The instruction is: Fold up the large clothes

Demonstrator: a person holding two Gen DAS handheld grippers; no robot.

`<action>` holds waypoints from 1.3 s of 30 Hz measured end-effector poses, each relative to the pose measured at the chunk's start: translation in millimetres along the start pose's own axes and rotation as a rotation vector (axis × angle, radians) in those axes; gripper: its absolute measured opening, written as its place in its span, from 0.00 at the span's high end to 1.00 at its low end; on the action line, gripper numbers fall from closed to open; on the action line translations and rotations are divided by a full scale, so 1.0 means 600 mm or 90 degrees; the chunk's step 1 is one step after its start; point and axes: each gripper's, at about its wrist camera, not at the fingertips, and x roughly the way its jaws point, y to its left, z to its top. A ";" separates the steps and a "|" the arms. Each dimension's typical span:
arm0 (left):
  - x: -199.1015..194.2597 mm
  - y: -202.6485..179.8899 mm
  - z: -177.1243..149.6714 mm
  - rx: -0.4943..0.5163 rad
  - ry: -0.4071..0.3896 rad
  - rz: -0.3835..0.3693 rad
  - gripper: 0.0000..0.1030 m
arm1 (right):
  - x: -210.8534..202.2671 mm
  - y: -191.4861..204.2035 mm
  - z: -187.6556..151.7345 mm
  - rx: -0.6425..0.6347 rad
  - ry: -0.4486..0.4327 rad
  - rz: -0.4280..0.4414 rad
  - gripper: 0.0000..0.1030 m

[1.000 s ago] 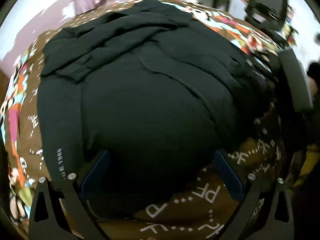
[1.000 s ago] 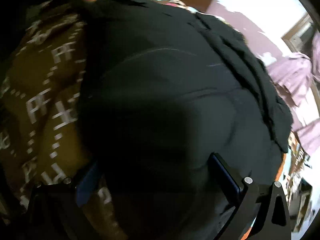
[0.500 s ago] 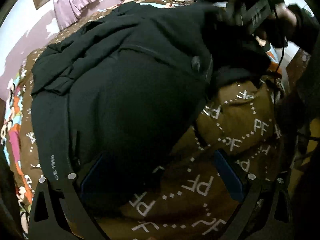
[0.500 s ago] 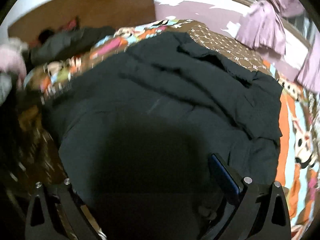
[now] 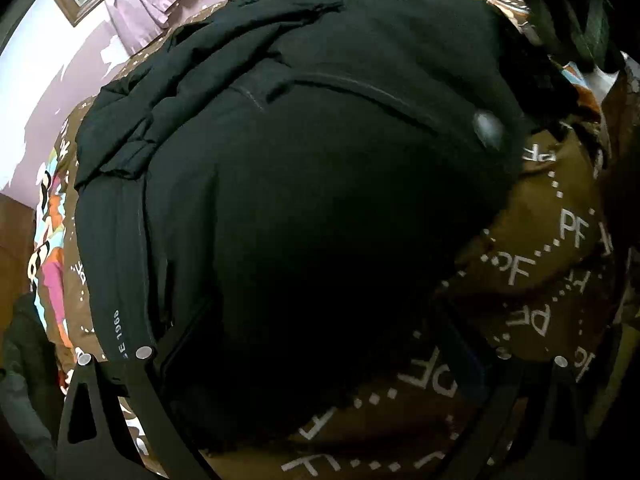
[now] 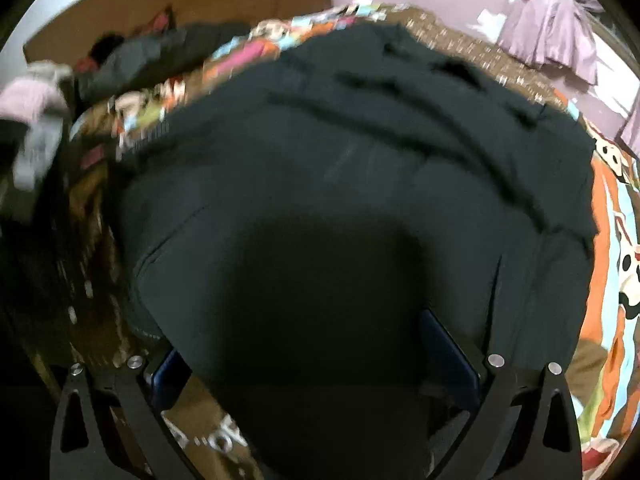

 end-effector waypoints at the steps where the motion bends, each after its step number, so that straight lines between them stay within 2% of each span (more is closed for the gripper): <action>1: 0.002 0.001 0.003 0.000 0.002 0.004 0.02 | 0.015 0.008 -0.015 -0.011 0.020 -0.007 0.00; 4: 0.008 0.003 0.008 -0.005 0.007 0.011 0.02 | 0.040 0.027 -0.041 -0.039 0.046 -0.024 0.00; 11: 0.015 0.019 0.013 -0.026 0.011 0.001 0.02 | 0.073 0.075 -0.070 -0.174 0.072 -0.134 0.00; 18: 0.022 0.017 0.022 -0.012 0.014 0.005 0.02 | 0.078 0.032 -0.040 -0.074 0.019 -0.212 0.00; 21: 0.016 0.024 0.023 -0.024 0.002 0.000 0.02 | 0.025 0.017 -0.009 -0.046 -0.056 -0.197 0.03; 25: -0.006 0.025 0.027 -0.041 -0.026 -0.012 0.02 | -0.031 -0.013 0.051 -0.009 -0.095 -0.161 0.03; 27: -0.018 0.022 0.030 -0.037 -0.046 -0.003 0.02 | -0.055 -0.034 0.088 0.022 -0.109 -0.139 0.03; 32: -0.038 0.015 0.033 -0.011 -0.083 0.057 0.02 | -0.086 -0.035 0.127 0.052 -0.110 -0.118 0.03; 39: -0.023 0.009 0.035 0.002 -0.066 0.147 0.02 | -0.089 -0.073 0.143 0.125 -0.103 -0.060 0.03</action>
